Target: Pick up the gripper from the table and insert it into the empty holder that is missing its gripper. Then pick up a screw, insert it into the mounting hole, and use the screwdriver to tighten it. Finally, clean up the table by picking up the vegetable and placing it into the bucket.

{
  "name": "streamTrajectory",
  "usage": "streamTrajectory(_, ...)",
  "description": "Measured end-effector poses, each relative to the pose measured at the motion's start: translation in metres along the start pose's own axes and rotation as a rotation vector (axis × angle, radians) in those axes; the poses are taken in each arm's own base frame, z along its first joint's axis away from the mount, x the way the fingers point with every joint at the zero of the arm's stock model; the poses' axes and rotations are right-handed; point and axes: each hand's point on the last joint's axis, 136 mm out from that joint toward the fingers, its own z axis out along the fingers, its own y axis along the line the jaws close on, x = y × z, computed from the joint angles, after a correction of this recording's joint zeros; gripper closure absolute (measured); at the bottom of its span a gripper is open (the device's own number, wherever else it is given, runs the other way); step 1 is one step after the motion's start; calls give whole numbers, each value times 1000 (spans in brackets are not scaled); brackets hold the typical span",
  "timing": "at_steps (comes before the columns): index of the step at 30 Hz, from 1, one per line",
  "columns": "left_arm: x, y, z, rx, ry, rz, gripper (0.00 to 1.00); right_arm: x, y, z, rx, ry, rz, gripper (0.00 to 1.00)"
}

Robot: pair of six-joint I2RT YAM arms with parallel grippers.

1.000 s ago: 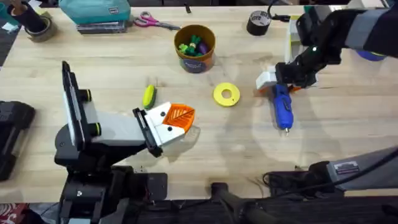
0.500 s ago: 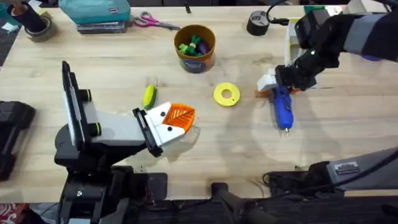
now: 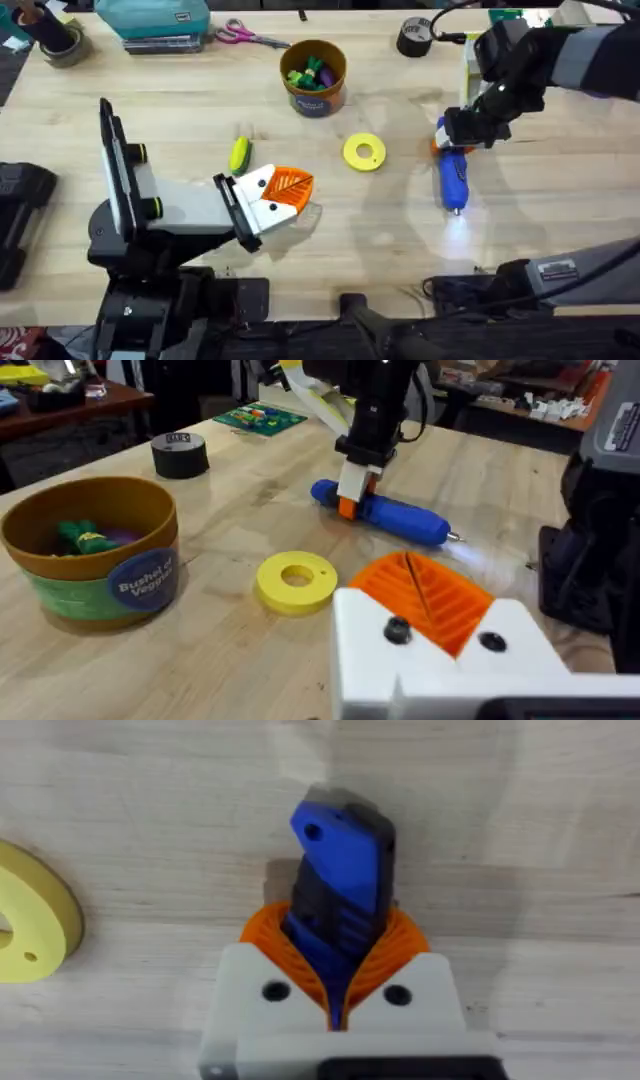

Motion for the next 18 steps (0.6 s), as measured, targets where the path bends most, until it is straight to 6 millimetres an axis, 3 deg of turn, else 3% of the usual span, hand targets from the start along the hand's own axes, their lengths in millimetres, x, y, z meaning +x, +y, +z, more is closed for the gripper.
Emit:
streamTrajectory(11,0,0,0,0,0,0,985,-1,0,-4,0,-11,0,976)
streamTrajectory(14,0,0,0,0,0,0,985,-3,0,-17,-2,-51,0,976)
streamTrajectory(18,0,0,0,0,0,0,985,-15,1,-48,-6,-156,-1,976)
